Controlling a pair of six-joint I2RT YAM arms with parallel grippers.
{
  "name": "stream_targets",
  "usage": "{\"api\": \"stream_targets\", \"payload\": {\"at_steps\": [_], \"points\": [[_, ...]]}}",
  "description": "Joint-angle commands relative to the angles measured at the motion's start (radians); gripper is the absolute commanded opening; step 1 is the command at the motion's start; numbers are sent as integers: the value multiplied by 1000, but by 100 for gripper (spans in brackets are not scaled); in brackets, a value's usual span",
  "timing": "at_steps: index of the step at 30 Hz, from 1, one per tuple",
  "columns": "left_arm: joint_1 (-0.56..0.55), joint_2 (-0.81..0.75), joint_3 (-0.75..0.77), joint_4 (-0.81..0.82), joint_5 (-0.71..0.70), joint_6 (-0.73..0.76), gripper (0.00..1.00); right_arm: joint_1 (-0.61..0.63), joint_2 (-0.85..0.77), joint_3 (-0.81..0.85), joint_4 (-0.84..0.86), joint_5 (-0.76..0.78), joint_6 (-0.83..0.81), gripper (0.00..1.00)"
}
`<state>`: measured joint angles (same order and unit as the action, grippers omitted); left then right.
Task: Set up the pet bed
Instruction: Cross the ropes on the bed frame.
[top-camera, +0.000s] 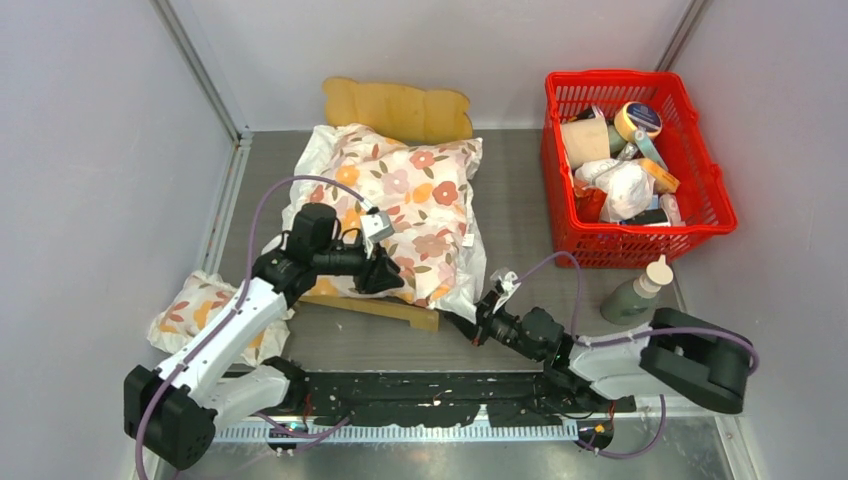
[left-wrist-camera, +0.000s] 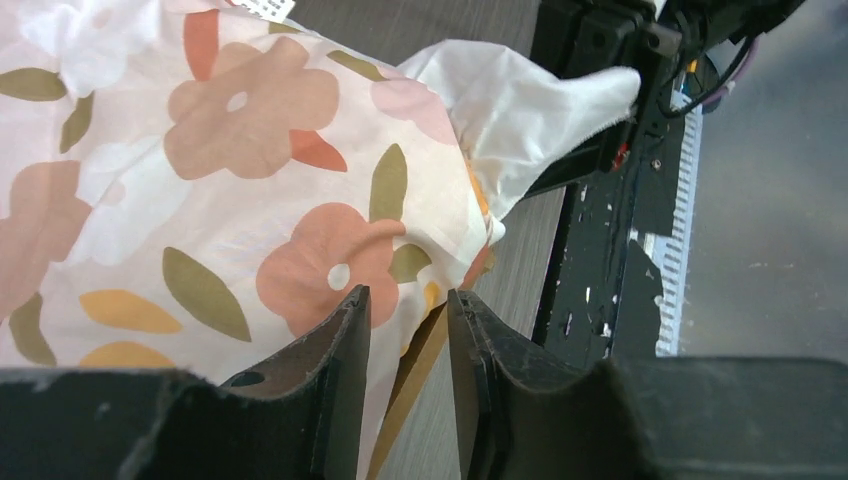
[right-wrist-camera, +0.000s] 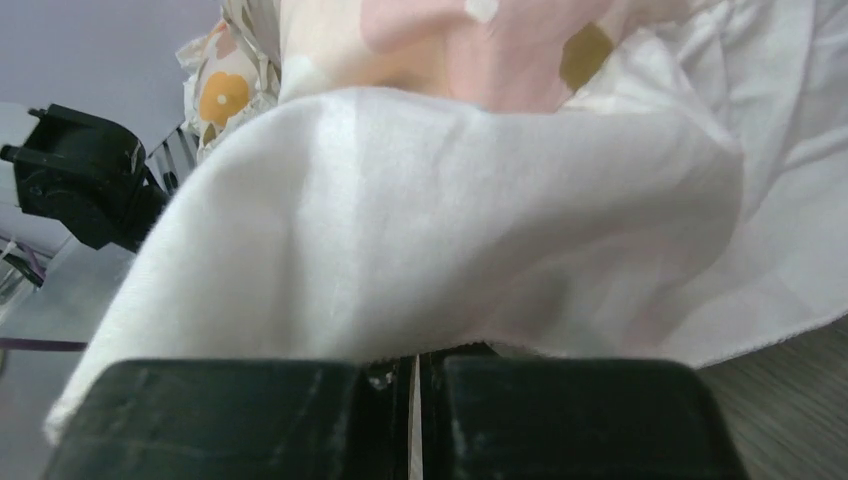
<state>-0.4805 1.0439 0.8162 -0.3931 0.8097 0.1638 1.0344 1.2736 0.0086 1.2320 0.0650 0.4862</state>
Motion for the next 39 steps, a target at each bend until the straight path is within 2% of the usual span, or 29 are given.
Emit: {"api": "stream_targets", "payload": {"at_steps": [1, 2, 3, 6, 9, 12, 15, 18, 20, 22, 23, 26, 28, 31, 34, 39], "points": [[6, -37, 59, 2, -71, -89, 38, 65, -203, 42, -434, 136, 44, 5], [6, -39, 65, 5, -79, -113, 39, 83, -241, 58, -568, 177, 64, 5], [5, -38, 70, 9, -86, -136, 40, 89, -311, 61, -619, 193, 81, 5], [1, -29, 87, 16, -146, -171, 41, 105, -458, 75, -916, 277, 163, 5], [-7, -32, 83, 36, -250, -178, 41, 108, -624, 48, -1098, 302, 222, 5], [-33, -47, 53, 72, -299, -83, 40, 110, -711, 22, -1143, 313, 262, 5], [-77, -40, 50, 59, -365, -15, 40, 110, -697, 28, -1172, 312, 277, 5], [-102, -2, 108, -13, -321, -4, 38, 113, -650, 50, -1183, 292, 303, 5], [-136, 4, 121, -39, -350, -3, 37, 117, -635, 81, -1214, 289, 310, 5], [-181, -5, 112, -40, -452, -4, 37, 119, -644, 128, -1305, 302, 327, 6], [-198, -10, 110, -40, -499, -10, 37, 119, -649, 163, -1366, 310, 338, 11], [-210, -35, 108, -42, -593, -85, 38, 122, -706, 234, -1488, 343, 373, 15], [-210, -72, 99, -37, -620, -139, 38, 125, -744, 280, -1576, 370, 401, 21], [-210, -137, 73, -22, -645, -158, 38, 139, -789, 325, -1552, 380, 383, 23], [-210, -185, 40, -11, -612, -215, 39, 180, -776, 359, -1438, 370, 356, 24], [-210, -227, -16, -20, -549, -298, 37, 275, -623, 453, -1337, 417, 341, 30]]}}
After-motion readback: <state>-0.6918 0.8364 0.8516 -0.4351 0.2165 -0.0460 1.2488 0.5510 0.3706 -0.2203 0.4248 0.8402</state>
